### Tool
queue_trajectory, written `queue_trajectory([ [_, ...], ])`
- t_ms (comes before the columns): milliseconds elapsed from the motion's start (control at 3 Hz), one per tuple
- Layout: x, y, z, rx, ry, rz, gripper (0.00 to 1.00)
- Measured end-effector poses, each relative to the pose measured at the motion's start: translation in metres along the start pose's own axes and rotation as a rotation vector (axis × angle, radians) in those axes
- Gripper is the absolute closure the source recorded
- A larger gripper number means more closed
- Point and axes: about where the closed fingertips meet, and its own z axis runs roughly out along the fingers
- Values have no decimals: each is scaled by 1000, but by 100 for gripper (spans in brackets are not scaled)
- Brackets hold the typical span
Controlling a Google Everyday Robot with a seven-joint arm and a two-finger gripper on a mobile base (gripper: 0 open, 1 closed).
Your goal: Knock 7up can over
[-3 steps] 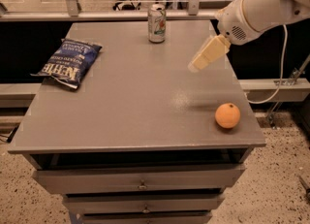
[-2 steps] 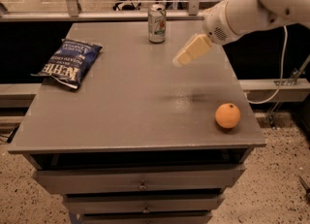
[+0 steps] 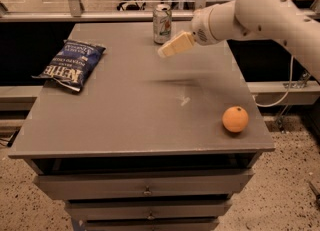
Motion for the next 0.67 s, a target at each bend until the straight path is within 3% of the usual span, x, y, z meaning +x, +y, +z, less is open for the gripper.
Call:
queue_trajectory([
  [333,-2,-25,45,49,-97,115,0],
  [667,-4,-39,67,76,-152,168,0],
])
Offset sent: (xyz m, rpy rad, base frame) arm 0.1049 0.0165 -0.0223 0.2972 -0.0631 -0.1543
